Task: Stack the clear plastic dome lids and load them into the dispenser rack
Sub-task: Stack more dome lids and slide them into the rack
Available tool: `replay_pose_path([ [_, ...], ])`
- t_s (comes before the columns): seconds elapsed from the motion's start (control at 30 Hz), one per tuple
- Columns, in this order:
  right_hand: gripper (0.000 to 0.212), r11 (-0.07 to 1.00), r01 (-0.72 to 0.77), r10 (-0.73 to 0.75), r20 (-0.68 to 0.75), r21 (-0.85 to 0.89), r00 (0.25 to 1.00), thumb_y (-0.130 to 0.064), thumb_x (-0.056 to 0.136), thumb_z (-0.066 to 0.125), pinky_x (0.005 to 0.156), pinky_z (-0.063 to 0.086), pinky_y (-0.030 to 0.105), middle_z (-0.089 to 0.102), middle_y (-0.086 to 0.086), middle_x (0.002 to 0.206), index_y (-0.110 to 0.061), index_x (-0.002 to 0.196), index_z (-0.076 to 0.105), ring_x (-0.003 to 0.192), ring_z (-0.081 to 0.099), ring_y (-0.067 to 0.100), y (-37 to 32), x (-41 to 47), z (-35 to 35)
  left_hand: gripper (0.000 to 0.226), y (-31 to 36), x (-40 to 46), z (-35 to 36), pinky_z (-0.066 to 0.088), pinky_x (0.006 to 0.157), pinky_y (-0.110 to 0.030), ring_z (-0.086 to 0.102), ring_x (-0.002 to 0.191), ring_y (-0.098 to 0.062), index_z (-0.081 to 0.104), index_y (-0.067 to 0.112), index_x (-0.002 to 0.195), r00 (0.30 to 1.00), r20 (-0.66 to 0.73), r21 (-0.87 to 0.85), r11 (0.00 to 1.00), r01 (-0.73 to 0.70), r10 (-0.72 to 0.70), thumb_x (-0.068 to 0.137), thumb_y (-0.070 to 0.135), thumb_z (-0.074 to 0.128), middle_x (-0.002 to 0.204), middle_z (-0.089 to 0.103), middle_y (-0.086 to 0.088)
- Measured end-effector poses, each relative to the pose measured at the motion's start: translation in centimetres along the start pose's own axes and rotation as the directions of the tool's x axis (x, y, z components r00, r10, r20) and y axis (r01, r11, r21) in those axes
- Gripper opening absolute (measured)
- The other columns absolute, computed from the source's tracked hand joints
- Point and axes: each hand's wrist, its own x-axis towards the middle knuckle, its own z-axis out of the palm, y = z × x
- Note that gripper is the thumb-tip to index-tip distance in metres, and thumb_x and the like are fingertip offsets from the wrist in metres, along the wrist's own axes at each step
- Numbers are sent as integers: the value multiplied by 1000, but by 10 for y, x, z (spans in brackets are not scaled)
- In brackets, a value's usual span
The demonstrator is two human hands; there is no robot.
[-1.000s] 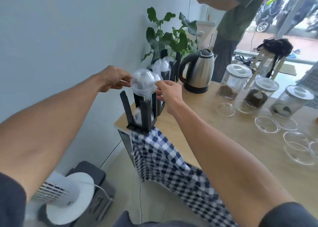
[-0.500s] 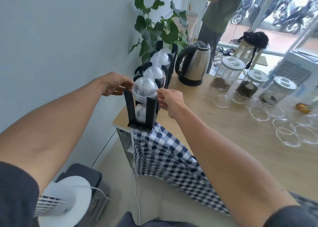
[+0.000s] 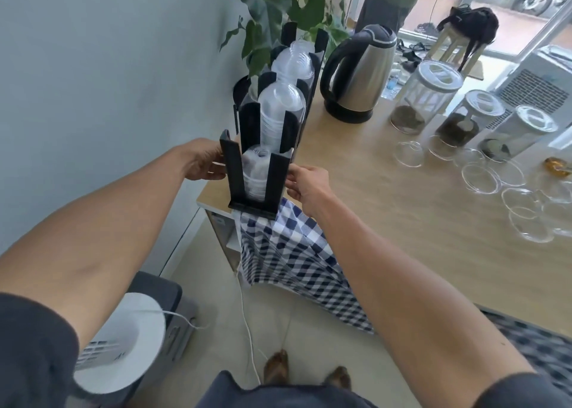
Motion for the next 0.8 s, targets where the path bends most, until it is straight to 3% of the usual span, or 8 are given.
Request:
replay_pose_path([
  [0.13,11,1000,-15,15,-10,-14,1000,-11,94,72,69,55,27,81,12,94,-4,103,74,79,74,17,12,7,1,16,-9,7,5,55,88,-34,67,86,-22,71,10,99,1000,-20,0,1000,13,-13,84,10,76,95,70,-8],
  [0.23,12,1000,-18,18,3,1,1000,-9,94,73,67,54,27,81,15,97,-2,104,73,78,73,18,14,9,0,13,-12,7,8,55,90,-35,68,82,-22,72,9,93,999,-38,-24,1000,10,-11,82,9,79,87,71,-5],
  [0.33,13,1000,-16,16,11,-11,1000,-11,93,74,72,56,28,81,14,99,-4,104,72,81,74,17,13,9,-2,13,-17,9,9,56,83,-34,68,85,-23,72,9,99,998,-63,-52,999,10,-14,86,10,75,93,70,-7],
  [0.43,6,999,25,-26,-21,-46,999,-13,92,72,74,55,31,75,8,87,-11,93,66,79,68,15,4,-3,-9,16,-17,5,8,56,81,-33,68,90,-24,72,11,103,994,-107,-75,997,-22,14,88,17,71,96,70,-7],
  [0.53,6,990,118,-122,-46,-80,991,-13,92,63,69,48,33,65,6,80,-10,88,67,77,60,18,-11,-13,-18,11,-3,-12,5,56,85,-35,71,85,-19,72,14,93,975,-207,-62,993,-96,82,89,25,71,92,73,-3],
  [0.63,14,961,238,-249,-64,-139,966,-16,92,60,68,48,34,64,6,80,-9,87,70,75,57,19,-30,-20,-27,10,27,-33,-2,52,76,-33,69,76,-20,67,14,90,924,-324,36,978,-205,205,88,23,67,88,70,-3],
  [0.7,15,930,316,-335,-79,-186,939,-20,92,61,69,51,34,67,3,82,-10,92,72,77,60,18,-45,-24,-34,20,50,-46,-3,44,69,-32,62,79,-25,67,14,96,874,-364,148,946,-287,322,84,30,68,89,66,-6],
  [0.8,17,860,427,-464,-80,-281,882,-27,93,63,77,50,33,68,-2,90,-13,98,71,84,61,16,-65,-28,-47,28,79,-66,6,45,86,-31,59,97,-24,71,21,107,763,-358,472,809,-350,538,89,42,65,102,66,-4],
])
